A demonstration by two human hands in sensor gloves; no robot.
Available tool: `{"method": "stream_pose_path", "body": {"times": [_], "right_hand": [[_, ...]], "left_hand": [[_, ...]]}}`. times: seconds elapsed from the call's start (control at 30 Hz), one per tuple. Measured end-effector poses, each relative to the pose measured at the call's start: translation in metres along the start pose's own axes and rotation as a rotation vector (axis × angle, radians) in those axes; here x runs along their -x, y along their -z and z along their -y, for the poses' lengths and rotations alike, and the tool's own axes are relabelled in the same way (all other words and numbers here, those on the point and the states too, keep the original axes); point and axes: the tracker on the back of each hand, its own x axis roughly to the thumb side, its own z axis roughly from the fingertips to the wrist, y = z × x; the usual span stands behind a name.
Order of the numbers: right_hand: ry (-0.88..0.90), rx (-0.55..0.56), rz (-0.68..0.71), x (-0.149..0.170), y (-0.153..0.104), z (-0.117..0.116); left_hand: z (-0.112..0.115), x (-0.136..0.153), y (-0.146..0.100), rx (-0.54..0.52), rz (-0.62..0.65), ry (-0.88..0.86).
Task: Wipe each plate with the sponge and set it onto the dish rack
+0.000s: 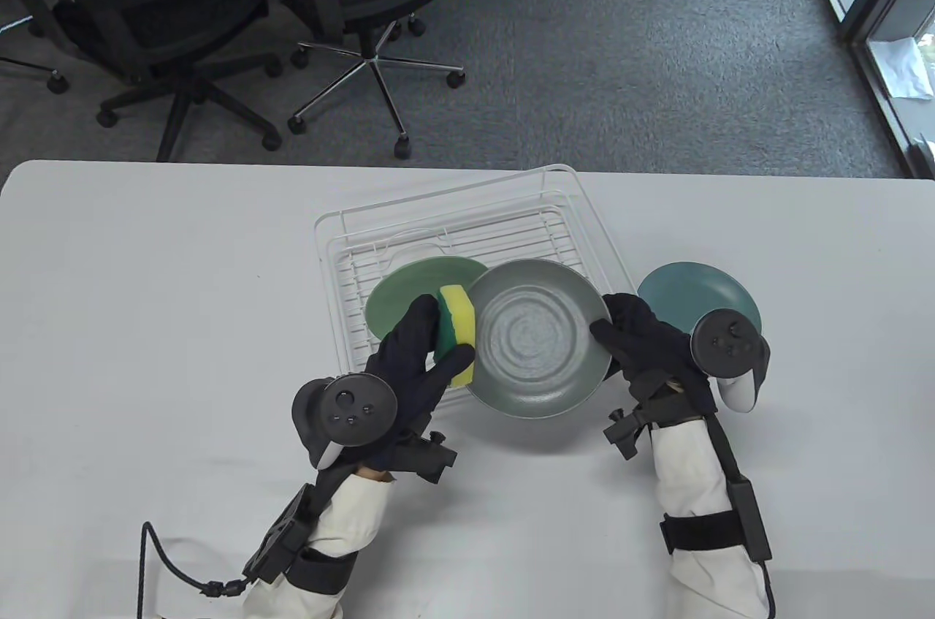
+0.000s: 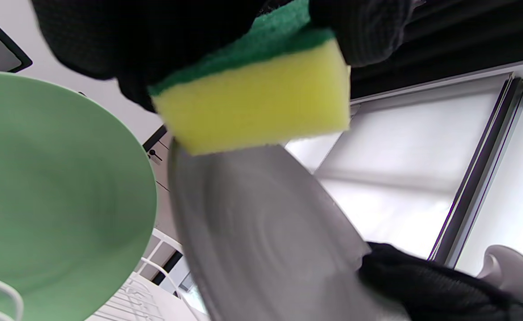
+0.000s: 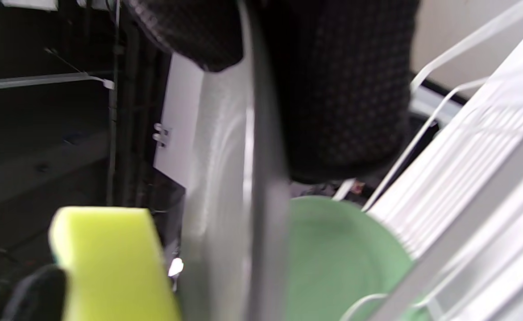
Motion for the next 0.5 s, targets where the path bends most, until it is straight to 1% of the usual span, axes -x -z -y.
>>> {"method": "stream_pose_path", "body": {"times": [0.07,0.17,0.27,0.37,0.5], "right_hand": [[0.082,-0.005,-0.005,0.001,0.001,-0.009],[0.141,-0.028,-0.006,0.004,0.001,-0.02],[0.255,-0.041,-0.036,0.005,-0.001,-0.028],[0.267,-0.052,-0.056,0.003,-0.003,-0.032],[0.282,-0.105,-0.061,-0.005,-0.002,-0.041]], "left_hand": [[-0.001,0.0,0.0,-0.014,0.008,0.068],[-0.001,-0.002,0.0,-0.019,0.028,0.18],[0.005,-0.003,0.001,0.026,0.039,0.292],[0.012,-0.006,0.0,0.063,0.052,0.387],[0.02,-0.01,-0.001,0.1,0.083,0.552]]}}
